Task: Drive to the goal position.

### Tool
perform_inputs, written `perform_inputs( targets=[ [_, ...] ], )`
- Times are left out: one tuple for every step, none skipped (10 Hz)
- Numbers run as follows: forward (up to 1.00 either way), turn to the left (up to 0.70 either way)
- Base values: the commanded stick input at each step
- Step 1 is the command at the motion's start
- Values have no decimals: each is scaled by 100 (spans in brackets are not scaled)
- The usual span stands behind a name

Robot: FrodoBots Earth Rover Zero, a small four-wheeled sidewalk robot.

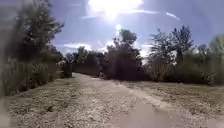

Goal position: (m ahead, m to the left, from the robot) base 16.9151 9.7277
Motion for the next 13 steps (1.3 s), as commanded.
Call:
perform_inputs(
  targets=[
    [70, 0],
    [70, 0],
    [70, 0],
    [70, 0],
    [70, 0],
    [70, 0],
    [70, 0],
    [70, 0],
    [70, 0],
    [70, 0],
    [70, 0],
    [70, 0],
    [70, 0]
  ],
)
